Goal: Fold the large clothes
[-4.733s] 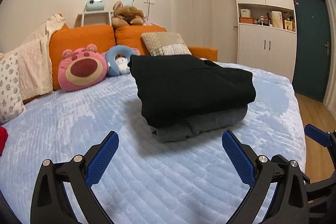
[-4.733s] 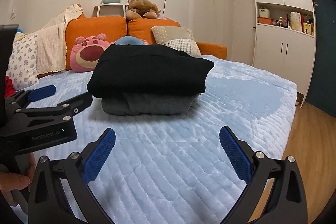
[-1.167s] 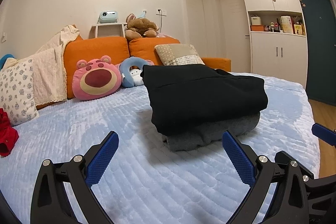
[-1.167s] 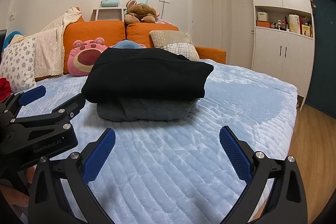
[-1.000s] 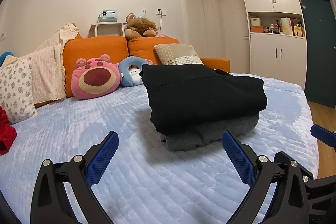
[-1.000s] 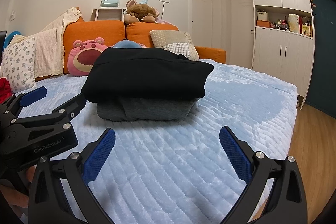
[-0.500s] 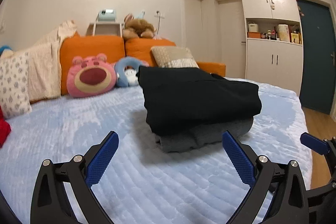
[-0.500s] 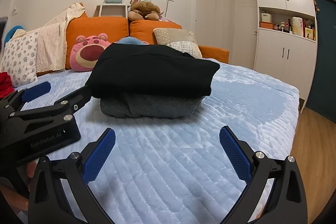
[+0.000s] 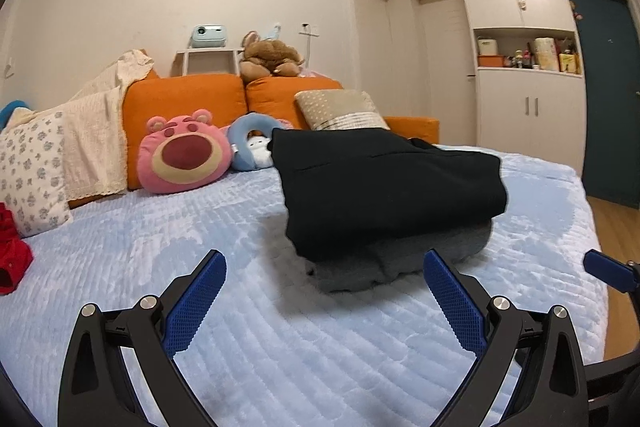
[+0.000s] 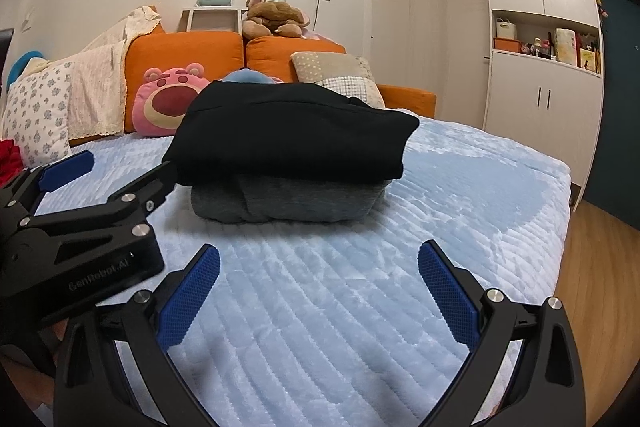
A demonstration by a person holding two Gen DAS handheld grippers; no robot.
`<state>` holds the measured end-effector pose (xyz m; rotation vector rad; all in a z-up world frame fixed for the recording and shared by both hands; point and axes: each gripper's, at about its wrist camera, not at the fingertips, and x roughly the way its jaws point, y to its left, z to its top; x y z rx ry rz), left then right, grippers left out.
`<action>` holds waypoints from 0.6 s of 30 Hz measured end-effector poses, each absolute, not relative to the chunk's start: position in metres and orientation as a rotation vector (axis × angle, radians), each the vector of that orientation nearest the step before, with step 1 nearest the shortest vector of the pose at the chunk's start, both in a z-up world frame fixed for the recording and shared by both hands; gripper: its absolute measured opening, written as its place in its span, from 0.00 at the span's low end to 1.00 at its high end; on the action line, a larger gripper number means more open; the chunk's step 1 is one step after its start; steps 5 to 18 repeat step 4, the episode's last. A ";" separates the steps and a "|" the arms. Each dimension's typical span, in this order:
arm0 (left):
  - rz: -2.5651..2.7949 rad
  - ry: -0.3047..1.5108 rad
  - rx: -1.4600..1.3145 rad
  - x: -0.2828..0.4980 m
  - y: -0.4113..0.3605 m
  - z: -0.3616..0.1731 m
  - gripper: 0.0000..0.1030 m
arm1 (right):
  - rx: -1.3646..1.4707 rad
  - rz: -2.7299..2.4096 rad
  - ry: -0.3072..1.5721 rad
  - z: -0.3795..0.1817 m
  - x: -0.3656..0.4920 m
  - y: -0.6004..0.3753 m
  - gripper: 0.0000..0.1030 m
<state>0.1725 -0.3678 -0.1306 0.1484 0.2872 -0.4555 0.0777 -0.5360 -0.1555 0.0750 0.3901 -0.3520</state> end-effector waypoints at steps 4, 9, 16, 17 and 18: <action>-0.433 0.279 0.154 0.171 -0.367 -0.131 0.97 | 0.086 -0.348 0.394 -0.156 0.078 -0.540 0.95; -0.433 0.279 0.154 0.171 -0.367 -0.131 0.97 | 0.086 -0.348 0.394 -0.156 0.078 -0.540 0.95; -0.433 0.279 0.154 0.171 -0.367 -0.131 0.97 | 0.086 -0.348 0.394 -0.156 0.078 -0.540 0.95; -0.433 0.279 0.154 0.171 -0.367 -0.131 0.97 | 0.086 -0.348 0.394 -0.156 0.078 -0.540 0.95; -0.433 0.279 0.154 0.171 -0.367 -0.131 0.97 | 0.086 -0.348 0.394 -0.156 0.078 -0.540 0.95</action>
